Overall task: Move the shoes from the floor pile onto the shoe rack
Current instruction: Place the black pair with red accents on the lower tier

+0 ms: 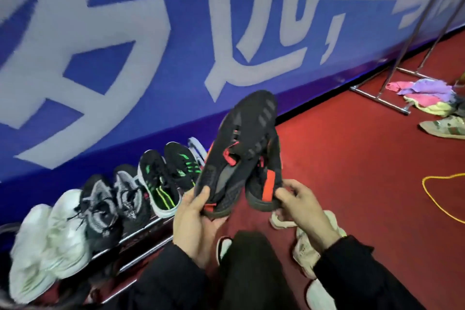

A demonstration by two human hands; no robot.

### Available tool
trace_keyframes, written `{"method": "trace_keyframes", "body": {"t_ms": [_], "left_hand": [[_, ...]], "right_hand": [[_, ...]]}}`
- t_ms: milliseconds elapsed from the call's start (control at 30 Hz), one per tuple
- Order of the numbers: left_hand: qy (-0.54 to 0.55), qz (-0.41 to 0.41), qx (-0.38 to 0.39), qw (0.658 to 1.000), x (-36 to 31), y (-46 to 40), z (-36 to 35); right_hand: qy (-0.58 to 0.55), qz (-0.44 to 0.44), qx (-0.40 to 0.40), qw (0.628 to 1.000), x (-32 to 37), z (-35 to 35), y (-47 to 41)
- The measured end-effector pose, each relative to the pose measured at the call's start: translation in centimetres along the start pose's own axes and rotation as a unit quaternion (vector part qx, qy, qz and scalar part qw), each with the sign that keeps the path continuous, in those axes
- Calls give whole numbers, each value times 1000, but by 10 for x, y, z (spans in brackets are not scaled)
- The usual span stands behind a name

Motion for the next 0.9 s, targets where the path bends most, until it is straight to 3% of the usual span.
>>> {"method": "trace_keyframes", "body": {"t_ms": [233, 400, 533, 700, 900], "left_hand": [[99, -16, -189, 977, -47, 52, 148], [26, 80, -291, 953, -32, 105, 240], [-21, 167, -321, 932, -16, 112, 275], [57, 203, -360, 909, 6, 56, 276], [49, 133, -428, 893, 39, -80, 298]], "right_hand": [[116, 38, 123, 985, 48, -55, 49], [241, 54, 169, 954, 28, -102, 66], [372, 79, 225, 897, 14, -137, 76], [460, 75, 244, 851, -14, -169, 80], [481, 54, 246, 840, -45, -190, 60]]}}
Point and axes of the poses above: each hand's wrist, its own y-axis away from the middle knuckle, its own z-axis out of the back of the hand, x = y × z, the point moved 1 cm from there along -y, towards the middle knuckle, and after that the axes turned 14 degrees about -x, right-handed, at the moved point
